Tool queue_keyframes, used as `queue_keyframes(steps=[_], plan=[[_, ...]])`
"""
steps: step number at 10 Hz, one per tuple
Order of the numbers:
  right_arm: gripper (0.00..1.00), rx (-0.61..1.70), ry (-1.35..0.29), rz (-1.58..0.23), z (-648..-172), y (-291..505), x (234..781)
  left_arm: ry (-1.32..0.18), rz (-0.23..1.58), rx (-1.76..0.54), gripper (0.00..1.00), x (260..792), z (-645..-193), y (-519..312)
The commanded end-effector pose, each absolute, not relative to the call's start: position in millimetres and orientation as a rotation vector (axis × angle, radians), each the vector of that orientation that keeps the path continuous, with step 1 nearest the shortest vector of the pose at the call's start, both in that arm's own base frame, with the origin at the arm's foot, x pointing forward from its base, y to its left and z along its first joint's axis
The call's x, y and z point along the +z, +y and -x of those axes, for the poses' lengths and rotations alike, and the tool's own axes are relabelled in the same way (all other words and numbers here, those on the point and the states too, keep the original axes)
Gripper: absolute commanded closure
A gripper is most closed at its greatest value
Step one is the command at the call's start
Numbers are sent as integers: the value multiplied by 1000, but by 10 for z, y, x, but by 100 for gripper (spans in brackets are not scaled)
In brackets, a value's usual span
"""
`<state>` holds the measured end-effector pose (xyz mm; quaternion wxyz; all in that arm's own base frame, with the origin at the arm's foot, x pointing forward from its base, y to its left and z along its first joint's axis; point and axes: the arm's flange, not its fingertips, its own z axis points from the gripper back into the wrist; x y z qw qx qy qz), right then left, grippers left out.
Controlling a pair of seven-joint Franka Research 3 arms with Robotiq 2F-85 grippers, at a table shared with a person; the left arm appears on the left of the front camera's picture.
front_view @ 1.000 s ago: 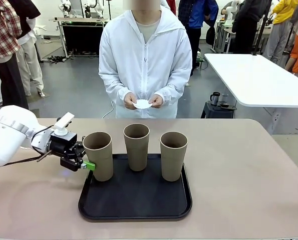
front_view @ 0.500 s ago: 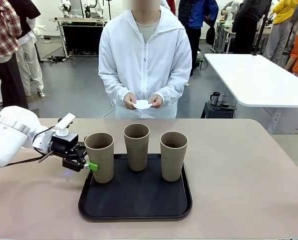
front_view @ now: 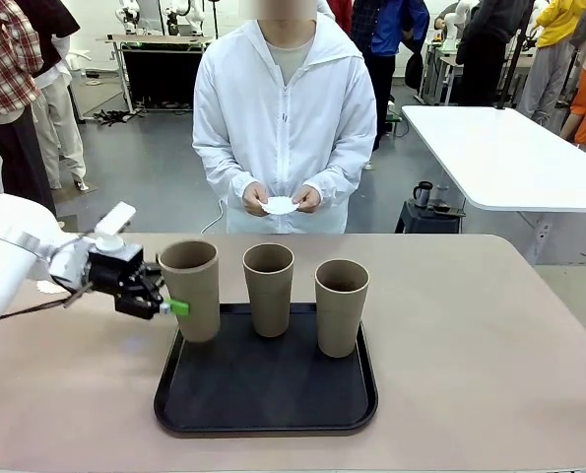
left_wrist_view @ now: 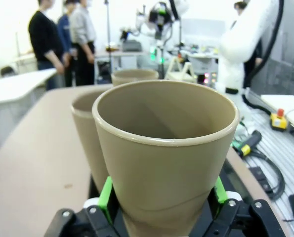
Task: Place coasters on the table and set cups on them.
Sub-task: Pick up one Reusable plastic cup and place it on a coaster set by the human.
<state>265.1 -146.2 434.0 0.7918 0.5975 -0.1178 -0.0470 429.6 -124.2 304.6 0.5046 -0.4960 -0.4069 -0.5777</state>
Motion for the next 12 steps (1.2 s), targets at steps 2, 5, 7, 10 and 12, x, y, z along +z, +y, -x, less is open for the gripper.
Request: queue_keyframes(steps=[2,5,7,10,12], plan=[[0,-96,-264,-1302,-2665,-1466,4346,-1041,1125,-1348,69,3933,-4016,-1136],[0,-96,-264,-1302,-2665,-1466,4346,-999,1132,-1310,69,3991,-4023,-1081],[0,-96,-264,-1302,-2665,-1466,4346,-1033,1118,-1361,69,4132,-4037,-1106],[0,-96,-264,-1302,-2665,-1466,4346,-1098,1071,-1261,13,4107,-4410,-424],[0,-96,-264,-1302,-2665,-1466,4346,-1166,984,-1159,13,4203,-4691,283]])
